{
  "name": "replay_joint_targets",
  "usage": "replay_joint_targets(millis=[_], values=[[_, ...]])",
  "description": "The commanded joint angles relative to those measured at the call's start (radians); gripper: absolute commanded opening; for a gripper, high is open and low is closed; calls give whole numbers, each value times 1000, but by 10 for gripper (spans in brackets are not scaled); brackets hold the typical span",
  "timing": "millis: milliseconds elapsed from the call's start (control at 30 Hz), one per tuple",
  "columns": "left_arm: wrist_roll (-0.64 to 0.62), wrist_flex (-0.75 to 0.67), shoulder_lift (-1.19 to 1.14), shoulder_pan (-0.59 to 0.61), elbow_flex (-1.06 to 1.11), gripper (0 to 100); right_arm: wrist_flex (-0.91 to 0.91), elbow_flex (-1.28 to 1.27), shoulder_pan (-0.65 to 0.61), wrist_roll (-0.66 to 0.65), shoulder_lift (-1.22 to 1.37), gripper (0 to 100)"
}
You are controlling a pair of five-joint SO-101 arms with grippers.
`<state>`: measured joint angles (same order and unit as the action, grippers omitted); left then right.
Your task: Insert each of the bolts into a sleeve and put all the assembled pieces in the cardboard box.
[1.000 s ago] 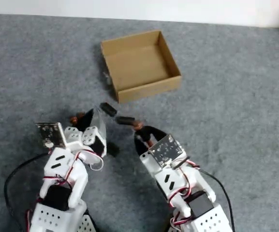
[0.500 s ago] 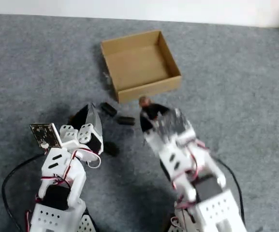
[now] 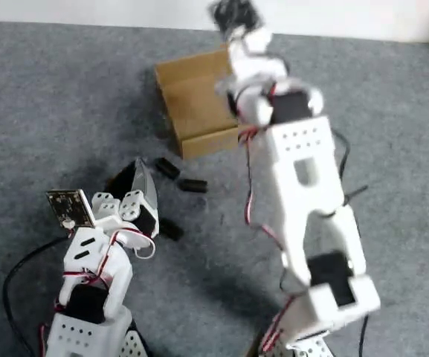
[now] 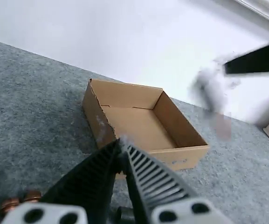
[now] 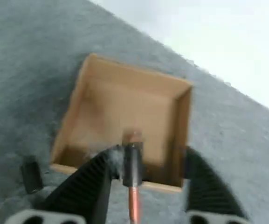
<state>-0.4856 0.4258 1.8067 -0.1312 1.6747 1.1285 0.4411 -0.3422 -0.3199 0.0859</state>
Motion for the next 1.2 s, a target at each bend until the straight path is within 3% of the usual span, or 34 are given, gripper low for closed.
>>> replay_joint_targets(millis=[0, 67, 500, 600, 767, 1033, 1167], values=[[3, -29, 2, 12, 12, 7, 173, 294, 47, -8, 108, 635], [3, -29, 2, 12, 12, 7, 259, 367, 48, -6, 145, 677], [3, -28, 2, 8, 12, 7, 636, 728, 8, 63, 116, 677], [3, -23, 2, 5, 12, 8, 639, 745, -24, 95, 42, 677], [3, -23, 2, 5, 12, 8, 638, 507, -85, 123, -174, 677], [3, -21, 2, 10, 10, 9, 556, -87, -194, 115, -650, 677], [3, -21, 2, 16, 2, 10, 432, -526, -193, -26, -831, 677]])
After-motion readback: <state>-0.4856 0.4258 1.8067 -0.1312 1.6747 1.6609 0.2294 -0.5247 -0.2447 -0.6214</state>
